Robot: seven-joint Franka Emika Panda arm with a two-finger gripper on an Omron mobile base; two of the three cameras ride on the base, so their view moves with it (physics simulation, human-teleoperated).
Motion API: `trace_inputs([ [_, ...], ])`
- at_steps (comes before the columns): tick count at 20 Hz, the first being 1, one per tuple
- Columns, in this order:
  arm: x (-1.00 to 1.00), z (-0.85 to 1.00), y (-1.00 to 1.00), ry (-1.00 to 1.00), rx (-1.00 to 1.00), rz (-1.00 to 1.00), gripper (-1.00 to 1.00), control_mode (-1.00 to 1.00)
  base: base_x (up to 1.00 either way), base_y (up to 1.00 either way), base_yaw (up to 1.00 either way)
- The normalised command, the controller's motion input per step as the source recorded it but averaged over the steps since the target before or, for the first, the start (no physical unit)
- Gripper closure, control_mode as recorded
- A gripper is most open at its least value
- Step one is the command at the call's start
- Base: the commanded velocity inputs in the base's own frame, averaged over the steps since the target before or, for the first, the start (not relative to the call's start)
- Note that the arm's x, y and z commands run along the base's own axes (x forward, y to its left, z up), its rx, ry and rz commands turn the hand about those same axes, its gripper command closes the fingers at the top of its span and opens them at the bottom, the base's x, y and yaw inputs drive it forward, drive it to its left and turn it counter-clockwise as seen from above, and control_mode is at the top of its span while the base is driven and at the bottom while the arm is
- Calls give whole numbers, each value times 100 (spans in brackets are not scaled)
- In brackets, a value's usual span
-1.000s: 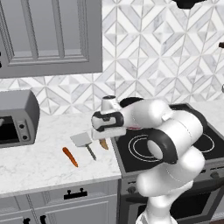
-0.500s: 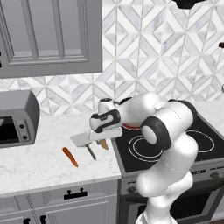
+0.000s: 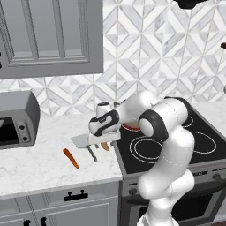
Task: Put the carrot and sweet potato in the pot. Retrieve the spatula and lightly stir the vegetables in the pot.
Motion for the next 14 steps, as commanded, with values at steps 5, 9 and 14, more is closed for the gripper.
trace_inputs([
  [5,0,-4,1,1,-1,0,100,-100,0,0,0],
  [9,-1,-3,-2,0,0,0,100,-100,0,0,0],
  [14,-42,57,-48,-7,0,0,100,-100,0,0,0],
])
